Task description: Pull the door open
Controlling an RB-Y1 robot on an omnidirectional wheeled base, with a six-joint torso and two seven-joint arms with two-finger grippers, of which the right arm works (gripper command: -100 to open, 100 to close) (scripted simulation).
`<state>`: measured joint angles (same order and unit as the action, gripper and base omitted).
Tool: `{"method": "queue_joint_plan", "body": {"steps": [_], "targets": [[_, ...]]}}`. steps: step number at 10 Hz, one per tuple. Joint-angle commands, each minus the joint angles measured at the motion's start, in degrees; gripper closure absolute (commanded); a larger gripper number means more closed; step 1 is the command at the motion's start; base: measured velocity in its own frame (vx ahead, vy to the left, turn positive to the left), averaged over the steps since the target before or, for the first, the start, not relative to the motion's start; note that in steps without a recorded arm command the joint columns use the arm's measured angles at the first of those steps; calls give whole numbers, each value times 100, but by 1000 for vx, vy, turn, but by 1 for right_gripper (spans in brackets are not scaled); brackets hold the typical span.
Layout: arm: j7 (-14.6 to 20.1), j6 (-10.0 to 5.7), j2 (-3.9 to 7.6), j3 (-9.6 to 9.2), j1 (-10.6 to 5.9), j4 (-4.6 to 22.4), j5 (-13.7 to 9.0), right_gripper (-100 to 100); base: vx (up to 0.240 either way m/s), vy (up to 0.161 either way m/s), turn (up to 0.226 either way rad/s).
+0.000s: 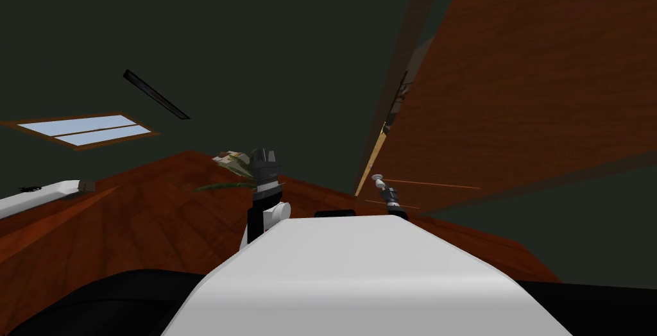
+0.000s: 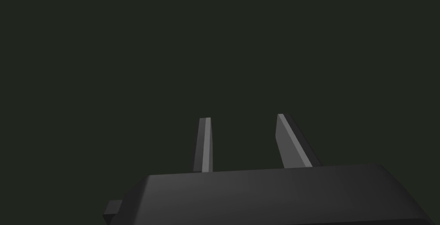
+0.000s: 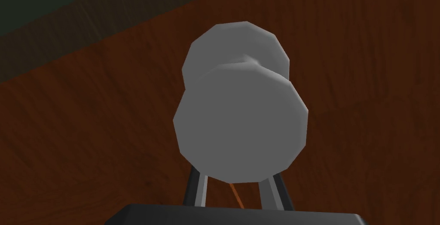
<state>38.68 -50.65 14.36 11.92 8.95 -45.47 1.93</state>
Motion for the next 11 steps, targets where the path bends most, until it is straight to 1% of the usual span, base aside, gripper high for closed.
{"method": "queue_joint_plan", "body": {"steps": [1,2,3,4,5,7,8,9,10,11], "targets": [[286,-40,-47,-65,-49,-66,-35,100,-43,-13,76],[315,-40,-47,-65,-49,-66,-35,100,-34,-15,36],[541,-11,-54,-75,-62,-71,-80,100,-48,-14,54],[553,-11,-54,-75,-62,-71,-80,100,-37,-16,40],[788,16,-61,-85,-75,-75,-124,100,-45,-5,70],[1030,44,-68,-94,-87,-80,-169,100,-63,-19,53],[1230,72,-75,-104,-100,-84,-213,100,-52,-25,53],[1268,72,-75,-104,-100,-84,-213,100,-37,-15,49],[1472,99,-83,-113,-112,-88,-257,100,-44,-5,57],[1507,99,-83,-113,-112,-88,-257,100,-38,-4,31]]}}
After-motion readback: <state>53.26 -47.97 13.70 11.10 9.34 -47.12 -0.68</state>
